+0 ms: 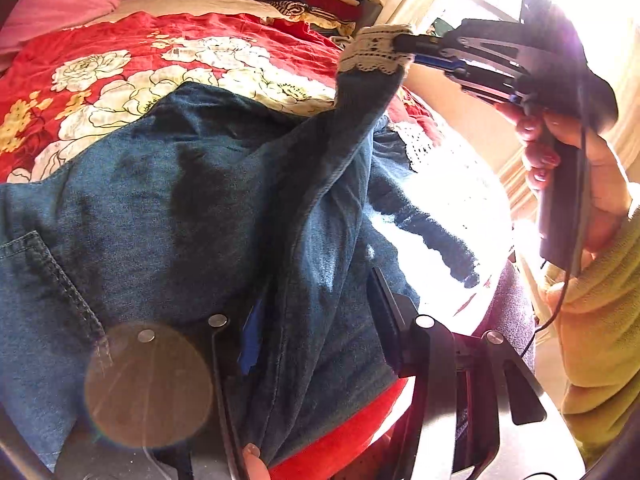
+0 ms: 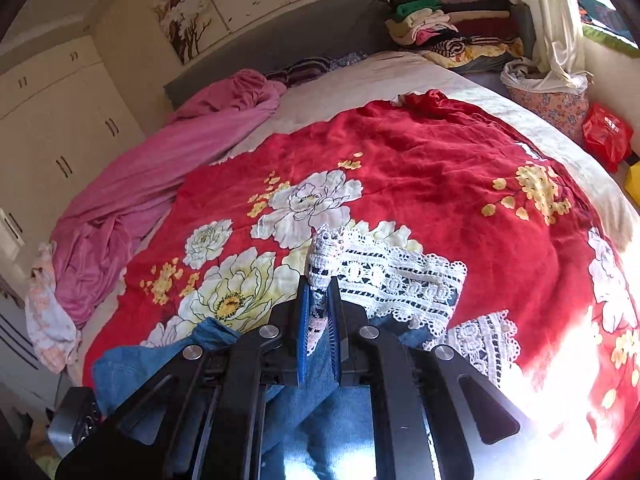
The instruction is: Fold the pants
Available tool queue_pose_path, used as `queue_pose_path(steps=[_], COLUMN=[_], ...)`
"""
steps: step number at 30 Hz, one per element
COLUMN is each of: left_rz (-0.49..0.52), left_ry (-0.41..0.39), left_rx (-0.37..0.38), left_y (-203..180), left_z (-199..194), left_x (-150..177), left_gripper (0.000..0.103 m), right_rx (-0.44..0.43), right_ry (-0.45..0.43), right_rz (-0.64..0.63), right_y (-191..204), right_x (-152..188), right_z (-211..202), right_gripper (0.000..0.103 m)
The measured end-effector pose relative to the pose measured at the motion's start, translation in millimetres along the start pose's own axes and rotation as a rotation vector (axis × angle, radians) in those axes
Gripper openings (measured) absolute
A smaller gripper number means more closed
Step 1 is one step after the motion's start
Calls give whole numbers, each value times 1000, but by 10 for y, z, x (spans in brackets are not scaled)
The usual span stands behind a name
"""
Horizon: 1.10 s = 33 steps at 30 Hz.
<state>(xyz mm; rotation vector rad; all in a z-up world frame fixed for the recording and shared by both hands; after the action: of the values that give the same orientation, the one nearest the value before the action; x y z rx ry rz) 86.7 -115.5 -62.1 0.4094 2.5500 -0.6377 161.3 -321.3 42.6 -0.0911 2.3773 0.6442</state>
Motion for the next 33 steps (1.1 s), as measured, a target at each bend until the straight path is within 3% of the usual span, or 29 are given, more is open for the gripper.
queue_pose_path(steps=[1,2,4,7,12,19,23,25,28,29,30,33], left_rz=[8,17,28,25,50,60,68,68,84,91,99,115], left_ry=[-2,-9,-11,-17,-38,-25,-13,-11,-8,-10,-11,-21], left_rx=[-7,-16,-17,7,-1,-24,-33,-33,-33,-36,-39,-44], left_y=[-12,-19,-6,-15,2,17,-13,-20,-43,-63,-78,-111], left_z=[-5,-14,-2,-7,-94,-101,-91,-94,-100,-114,-131,-208], left_x=[5,7,-25,-2,29,117,157,169,165,175,186,216], left_gripper=[39,32,12,8,8,8,8,8,4,3,2,2], right_rx=[6,9,10,1,15,28,19,19,18,10,-3,-14], right_ry=[-16,-31,-55,-63,-8,98,81,69,57,52,46,39], right_rz=[21,41,89,182,261,312,337,336,309,303,299,280], right_y=[-50,-106,-230,-447,-667,-875,-976,-993,-1001,-999,-992,-961], right_x=[52,102,246,510,975,1387,1430,1417,1378,1360,1351,1349], right_z=[-104,-196,-369,-573,-749,-626,-628,-625,-623,-640,-673,-817], right_gripper=[8,8,8,8,8,11,24,24,22,14,12,12])
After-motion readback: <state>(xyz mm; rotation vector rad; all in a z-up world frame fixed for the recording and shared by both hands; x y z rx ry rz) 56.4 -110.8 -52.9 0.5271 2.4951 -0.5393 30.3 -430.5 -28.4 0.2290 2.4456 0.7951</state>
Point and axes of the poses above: each gripper's, at about its wrist camera, not at the fingertips, and z roughly the way its jaws point, y to its left, x to its underside, the point moved 2 cm from there along z, roughly the way its jaws point, and after that the axes turned 6 degrees about y, right-handed, at the moved point
